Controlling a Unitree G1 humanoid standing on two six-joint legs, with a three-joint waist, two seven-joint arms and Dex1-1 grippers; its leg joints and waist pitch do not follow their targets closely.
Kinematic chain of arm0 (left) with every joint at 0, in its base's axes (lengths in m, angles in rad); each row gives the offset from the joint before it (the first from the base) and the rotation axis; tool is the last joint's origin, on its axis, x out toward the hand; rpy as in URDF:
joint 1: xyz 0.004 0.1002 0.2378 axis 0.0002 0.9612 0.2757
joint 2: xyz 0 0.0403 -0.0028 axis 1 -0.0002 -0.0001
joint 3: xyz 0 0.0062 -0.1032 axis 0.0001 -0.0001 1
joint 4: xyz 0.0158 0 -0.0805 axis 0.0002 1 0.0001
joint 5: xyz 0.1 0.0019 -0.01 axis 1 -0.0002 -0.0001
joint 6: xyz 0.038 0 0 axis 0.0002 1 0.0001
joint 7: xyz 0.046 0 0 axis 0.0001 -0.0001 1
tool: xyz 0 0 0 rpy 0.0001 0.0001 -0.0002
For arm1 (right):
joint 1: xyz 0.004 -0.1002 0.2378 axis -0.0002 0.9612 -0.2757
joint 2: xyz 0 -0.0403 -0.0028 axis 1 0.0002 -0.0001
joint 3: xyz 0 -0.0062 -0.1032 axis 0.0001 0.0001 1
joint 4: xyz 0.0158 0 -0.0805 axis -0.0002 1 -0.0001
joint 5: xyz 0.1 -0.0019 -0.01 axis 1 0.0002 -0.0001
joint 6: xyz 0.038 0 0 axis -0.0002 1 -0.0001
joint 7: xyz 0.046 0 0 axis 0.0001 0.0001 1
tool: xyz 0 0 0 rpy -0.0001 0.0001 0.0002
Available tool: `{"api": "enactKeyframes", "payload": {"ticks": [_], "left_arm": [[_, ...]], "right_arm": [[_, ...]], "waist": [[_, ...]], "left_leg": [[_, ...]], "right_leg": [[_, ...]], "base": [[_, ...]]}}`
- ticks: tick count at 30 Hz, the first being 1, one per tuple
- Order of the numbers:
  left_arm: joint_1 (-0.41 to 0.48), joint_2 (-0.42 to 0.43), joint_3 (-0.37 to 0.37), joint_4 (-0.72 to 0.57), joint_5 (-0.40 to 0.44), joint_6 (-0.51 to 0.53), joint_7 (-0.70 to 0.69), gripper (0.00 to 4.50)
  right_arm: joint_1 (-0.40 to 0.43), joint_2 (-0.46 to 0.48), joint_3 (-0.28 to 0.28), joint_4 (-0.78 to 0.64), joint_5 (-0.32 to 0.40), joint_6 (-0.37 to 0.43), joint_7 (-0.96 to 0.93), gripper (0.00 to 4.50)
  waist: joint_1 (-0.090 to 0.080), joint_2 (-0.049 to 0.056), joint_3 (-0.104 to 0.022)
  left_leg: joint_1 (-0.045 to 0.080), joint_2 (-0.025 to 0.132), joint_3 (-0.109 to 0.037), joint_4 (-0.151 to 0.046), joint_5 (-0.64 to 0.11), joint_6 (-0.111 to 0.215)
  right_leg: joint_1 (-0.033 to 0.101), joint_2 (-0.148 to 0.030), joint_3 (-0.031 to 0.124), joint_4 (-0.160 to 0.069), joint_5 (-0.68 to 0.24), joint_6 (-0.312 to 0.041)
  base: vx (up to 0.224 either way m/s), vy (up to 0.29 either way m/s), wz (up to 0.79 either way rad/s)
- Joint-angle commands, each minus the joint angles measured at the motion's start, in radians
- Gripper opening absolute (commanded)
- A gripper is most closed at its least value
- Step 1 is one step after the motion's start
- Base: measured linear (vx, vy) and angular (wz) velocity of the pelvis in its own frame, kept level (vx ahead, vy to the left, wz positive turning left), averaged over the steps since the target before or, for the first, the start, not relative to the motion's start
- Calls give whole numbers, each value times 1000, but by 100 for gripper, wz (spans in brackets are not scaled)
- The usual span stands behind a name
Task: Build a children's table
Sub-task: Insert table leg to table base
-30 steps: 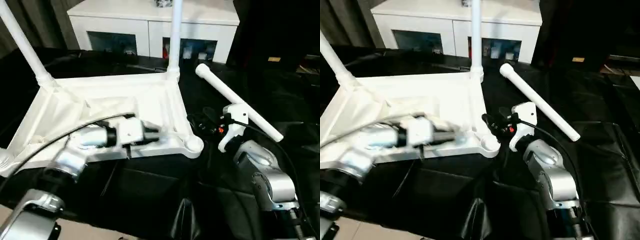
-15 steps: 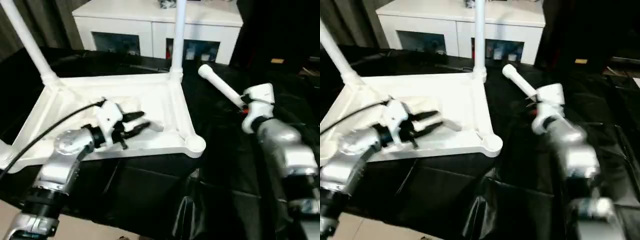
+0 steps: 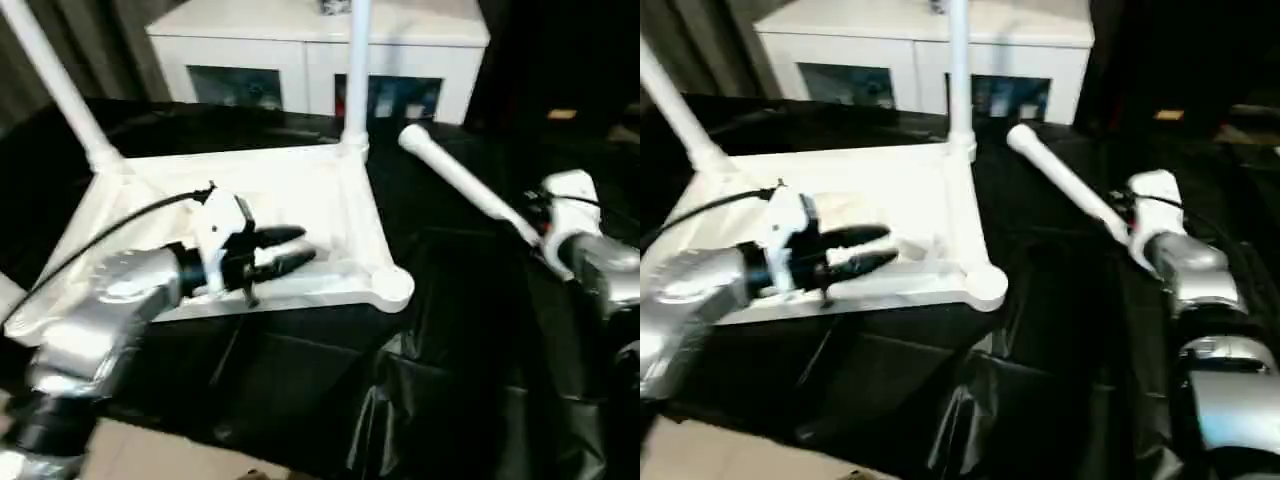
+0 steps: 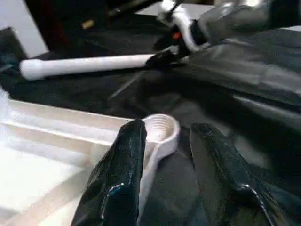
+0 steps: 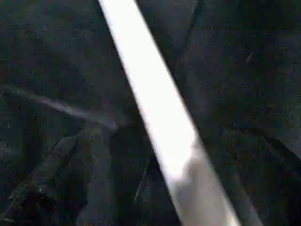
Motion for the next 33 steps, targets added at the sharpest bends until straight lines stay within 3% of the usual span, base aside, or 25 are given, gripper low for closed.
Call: {"api": "enactKeyframes", "payload": {"ticks": [1,4,8,11,15,25,33], "left_arm": [[-2,18,8,-18,-14,33,-6,180],[-9,32,10,-36,-26,65,-1,180],[-5,54,20,-65,-43,108,6,180],[5,64,25,-83,-45,127,4,180],[5,72,29,-101,-57,143,2,180],[-16,63,4,-88,-49,128,-9,180],[-28,49,-15,-64,-18,89,-2,180]], "right_arm": [[-21,-3,-18,26,5,8,13,445],[-24,-14,-43,65,9,15,-4,445],[-31,-24,-67,98,15,22,-26,445],[-30,-31,-73,111,11,28,-28,445],[-33,-39,-74,117,-7,42,-11,431],[-46,-53,-31,123,-70,90,32,339],[-52,-55,-31,126,-91,100,39,276]], "waist": [[6,-13,-53],[14,-4,-47],[19,-4,-46],[23,1,-47],[25,-2,-49],[26,-5,-61],[30,-11,-70]], "left_leg": [[-1,34,-7,-67,-184,74],[1,33,-10,-68,-188,78],[-3,33,-13,-69,-163,87],[-1,35,-12,-69,-153,91],[-1,34,-12,-70,-159,93],[-3,34,-10,-64,-138,94],[-3,35,-9,-59,-121,94]], "right_leg": [[58,-62,30,-70,-225,-311],[54,-63,28,-75,-292,-287],[54,-64,26,-73,-295,-281],[51,-63,26,-72,-283,-284],[51,-61,25,-71,-276,-285],[55,-64,24,-70,-278,-281],[55,-64,25,-67,-265,-276]], "base": [[0,0,0],[0,0,0],[0,0,0],[0,0,0],[0,0,0],[0,0,0],[0,0,0]]}}
